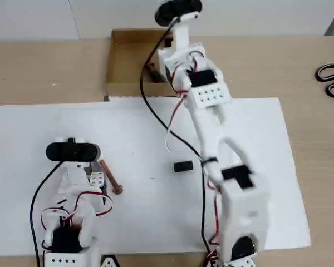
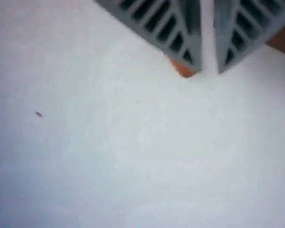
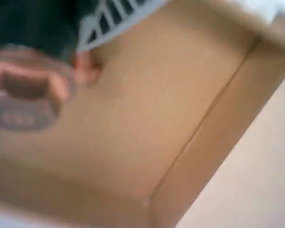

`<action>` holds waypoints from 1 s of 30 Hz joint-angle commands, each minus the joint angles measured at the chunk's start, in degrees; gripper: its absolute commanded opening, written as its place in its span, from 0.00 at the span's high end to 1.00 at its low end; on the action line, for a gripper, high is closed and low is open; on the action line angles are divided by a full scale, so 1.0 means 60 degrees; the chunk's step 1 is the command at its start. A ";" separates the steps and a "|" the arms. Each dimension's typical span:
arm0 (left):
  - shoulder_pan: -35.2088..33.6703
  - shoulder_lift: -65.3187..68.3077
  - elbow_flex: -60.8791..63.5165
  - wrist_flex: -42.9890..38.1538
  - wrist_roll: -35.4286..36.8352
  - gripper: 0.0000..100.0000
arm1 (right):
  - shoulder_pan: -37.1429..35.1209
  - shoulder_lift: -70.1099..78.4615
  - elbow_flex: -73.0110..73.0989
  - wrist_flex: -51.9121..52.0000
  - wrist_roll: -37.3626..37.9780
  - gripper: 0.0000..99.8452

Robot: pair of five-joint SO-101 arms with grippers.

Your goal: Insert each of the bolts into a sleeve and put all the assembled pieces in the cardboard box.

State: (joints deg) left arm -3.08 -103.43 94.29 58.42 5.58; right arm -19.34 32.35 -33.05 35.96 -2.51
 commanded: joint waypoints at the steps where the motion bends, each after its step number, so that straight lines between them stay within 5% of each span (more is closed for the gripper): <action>1: -0.0015 -0.0103 -0.0022 -0.0220 -0.0015 0.99 | -0.0198 0.1297 -0.2681 -0.0242 -0.0044 1.00; 13: -0.0015 -0.0103 -0.0022 -0.0205 -0.0015 0.99 | -0.1018 0.4227 -0.5436 0.0403 0.1729 0.98; 21: -0.0015 -0.0103 -0.0022 -0.0205 -0.0015 0.99 | -0.1048 0.4139 -0.5524 0.1824 0.2081 0.78; 30: -0.0015 -0.0103 -0.0022 -0.0205 -0.0015 0.99 | -0.1106 0.4139 -0.7927 0.4535 0.2051 0.83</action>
State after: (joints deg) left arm -3.08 -103.43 94.29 58.42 5.58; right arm -25.58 59.16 -73.41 56.62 9.36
